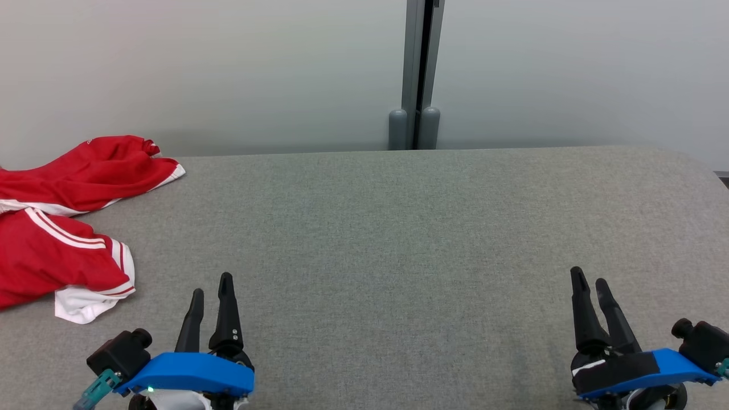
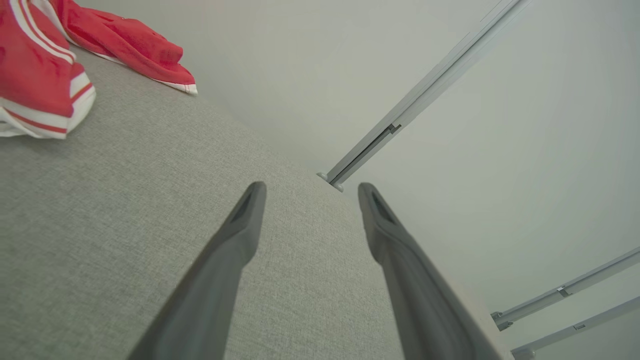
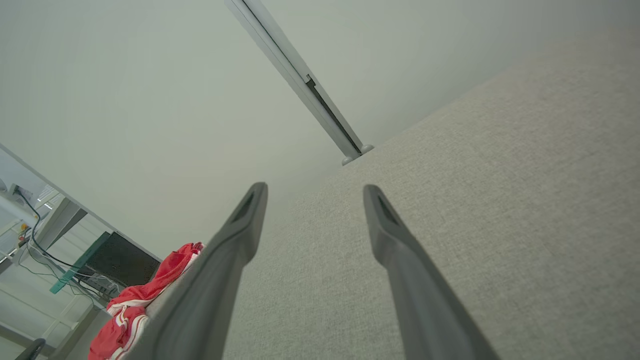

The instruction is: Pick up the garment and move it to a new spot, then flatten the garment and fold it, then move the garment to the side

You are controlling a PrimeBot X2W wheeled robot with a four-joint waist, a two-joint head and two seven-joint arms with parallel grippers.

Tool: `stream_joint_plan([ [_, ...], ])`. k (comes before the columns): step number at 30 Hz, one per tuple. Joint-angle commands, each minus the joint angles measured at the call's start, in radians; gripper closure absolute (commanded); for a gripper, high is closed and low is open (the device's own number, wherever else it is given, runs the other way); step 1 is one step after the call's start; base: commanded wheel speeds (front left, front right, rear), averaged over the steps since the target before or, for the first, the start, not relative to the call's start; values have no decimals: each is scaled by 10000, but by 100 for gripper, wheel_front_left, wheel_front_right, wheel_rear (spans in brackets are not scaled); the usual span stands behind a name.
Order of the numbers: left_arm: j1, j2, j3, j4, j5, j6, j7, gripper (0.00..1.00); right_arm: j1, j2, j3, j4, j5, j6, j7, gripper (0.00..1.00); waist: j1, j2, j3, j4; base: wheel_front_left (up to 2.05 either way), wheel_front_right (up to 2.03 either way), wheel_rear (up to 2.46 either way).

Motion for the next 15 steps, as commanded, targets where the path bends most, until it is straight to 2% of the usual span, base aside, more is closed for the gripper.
stream_joint_plan([
  [1, -11, 59, -92, -53, 273, 51, -80, 0, -21, -87, 34, -75, -343, 73, -88, 0, 0, 0, -2, -1, 0, 0, 0],
  [15, -19, 62, -138, 519, 2168, 26, -455, 0, 5, -103, 52, 131, -2370, 65, -464, 0, 0, 0, -23, 45, 0, 0, 0],
])
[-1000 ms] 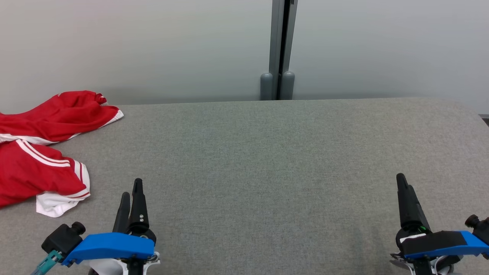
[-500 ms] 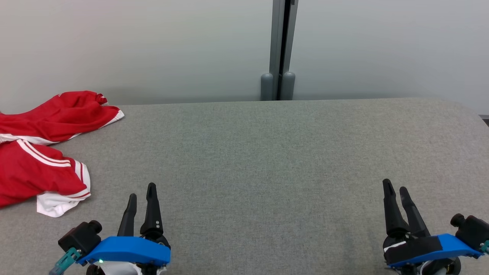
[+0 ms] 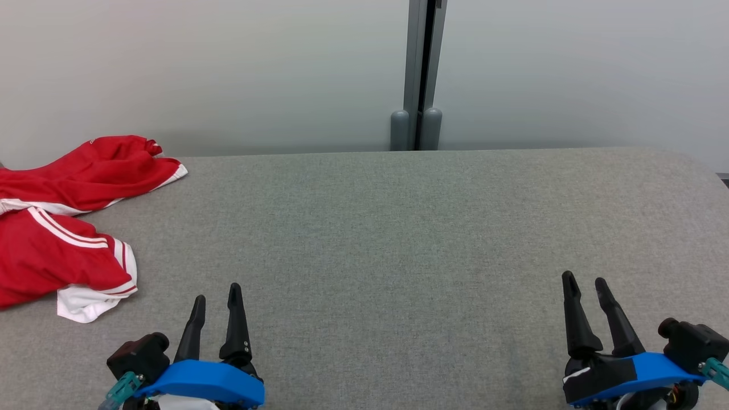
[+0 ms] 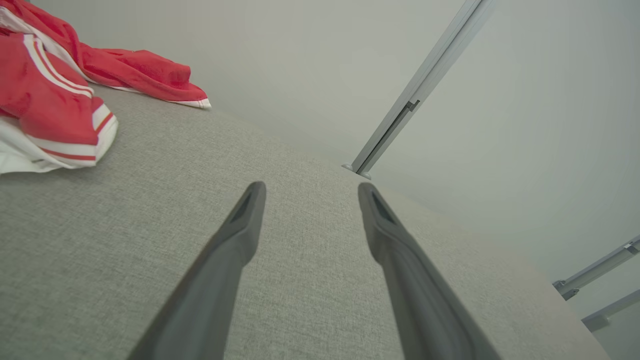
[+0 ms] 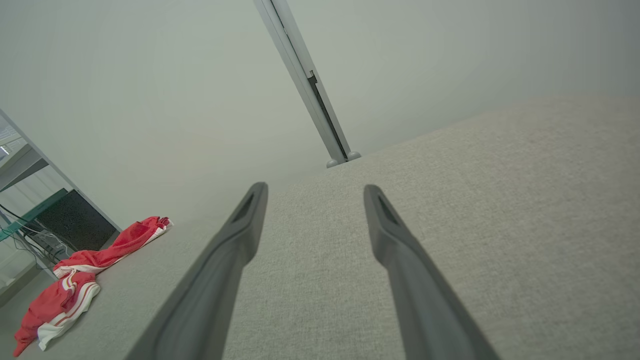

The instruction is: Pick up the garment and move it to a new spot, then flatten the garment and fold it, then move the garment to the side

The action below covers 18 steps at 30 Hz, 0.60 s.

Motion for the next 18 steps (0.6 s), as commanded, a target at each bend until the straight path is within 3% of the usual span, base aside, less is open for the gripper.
stream_joint_plan([
  [1, -41, 52, 18, -15, 264, -31, -106, 0, -20, -89, 0, -25, -291, 31, -120, 0, 0, 0, -1, 2, 0, 0, 0],
  [18, -140, 51, -237, 448, 1827, 188, -482, 0, -105, -105, 71, 430, -2096, 31, -494, 0, 0, 0, 8, 29, 0, 0, 0],
])
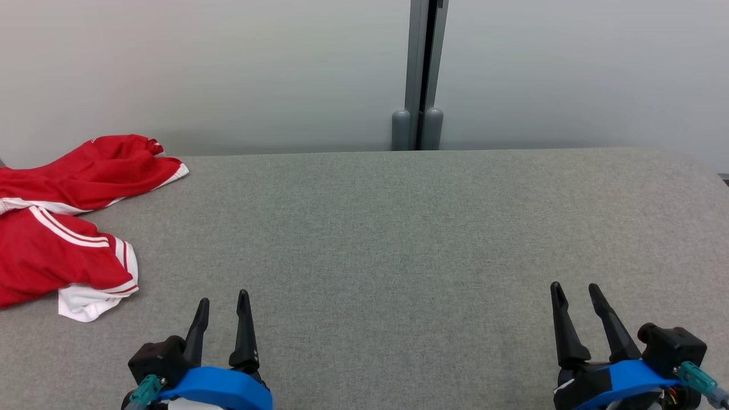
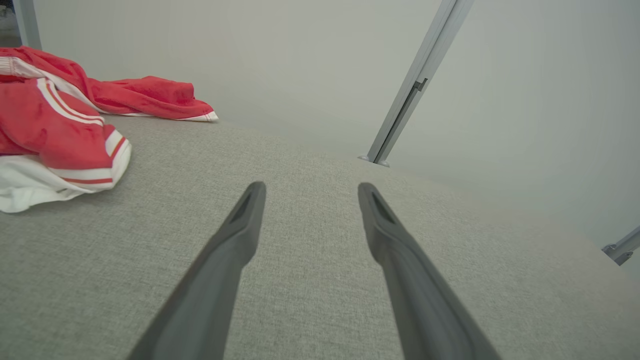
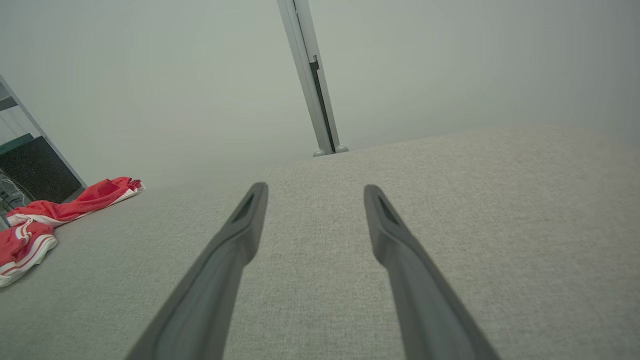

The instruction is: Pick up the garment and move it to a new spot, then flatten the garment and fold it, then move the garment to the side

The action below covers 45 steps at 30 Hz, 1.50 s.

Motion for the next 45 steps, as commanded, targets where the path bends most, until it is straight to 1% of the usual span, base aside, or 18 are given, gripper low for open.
stream_joint_plan([
  [1, -129, 36, -89, 34, 220, 25, -86, 0, -107, -90, 6, 8, -267, 20, -97, 0, 0, -1, 4, 6, 0, 0, 0],
  [14, -194, 36, -142, 364, 1074, 125, -350, 0, -180, -100, 72, 255, -1352, 23, -347, 0, 0, -1, -1, 39, 0, 0, 0],
  [30, -208, 35, -358, 729, 1892, 216, -633, 0, -163, -109, 102, 492, -2320, 28, -648, 0, 0, -1, -69, 102, 0, 0, 0],
  [45, -252, 34, -426, 1027, 1730, 190, -628, 0, -171, -106, 72, 531, -2131, 28, -636, 0, 0, -1, -87, 84, 0, 0, 0],
])
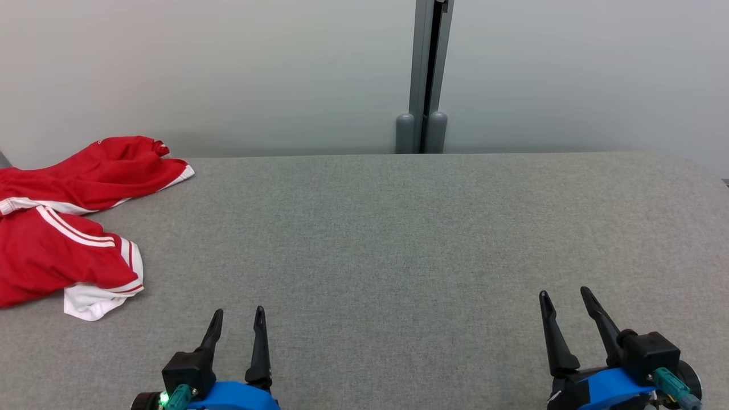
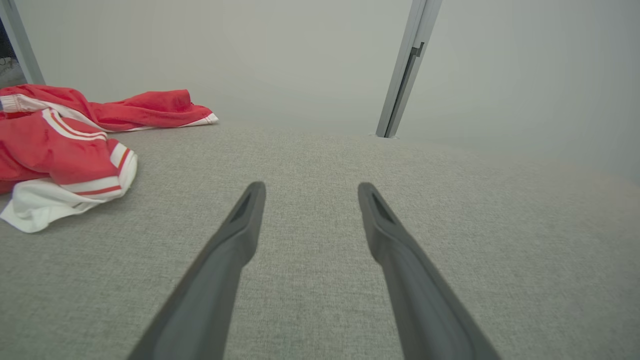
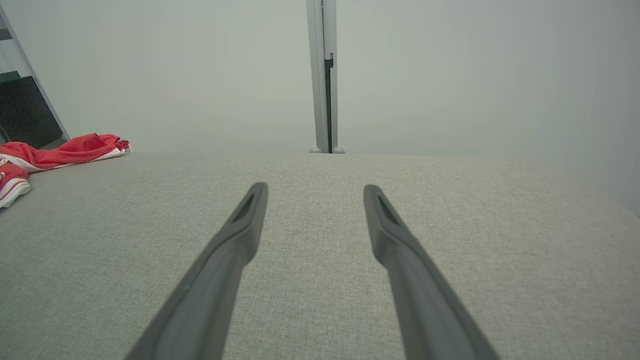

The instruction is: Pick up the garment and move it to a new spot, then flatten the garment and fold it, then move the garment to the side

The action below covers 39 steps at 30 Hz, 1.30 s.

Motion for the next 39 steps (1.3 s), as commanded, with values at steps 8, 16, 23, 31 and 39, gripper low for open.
stream_joint_plan([
  [8, -271, 20, -122, 156, -44, -23, -45, 0, -77, -67, -94, -2, 12, 26, -56, 0, -1, 0, 2, 247, 0, 0, 0],
  [16, -420, 23, -219, 85, 101, -61, -39, 0, 115, -63, -239, -198, 92, 26, -48, 0, -1, 0, -32, 1648, 0, 0, 0],
  [23, -533, 57, -130, -18, 195, -70, -36, 0, -27, -66, -92, -289, 210, 18, -50, 0, -1, 0, 40, 3700, 0, 0, 0],
  [31, -349, 69, 262, -365, 109, 81, -37, 0, -530, -72, 375, -225, 125, 15, -48, 0, -1, 0, 415, 4993, 0, 0, 0],
  [39, 47, 55, 703, -942, 95, 252, -37, 0, -1077, -66, 888, 73, 68, 15, -48, 0, -1, 0, 630, 5105, 0, 0, 0],
])
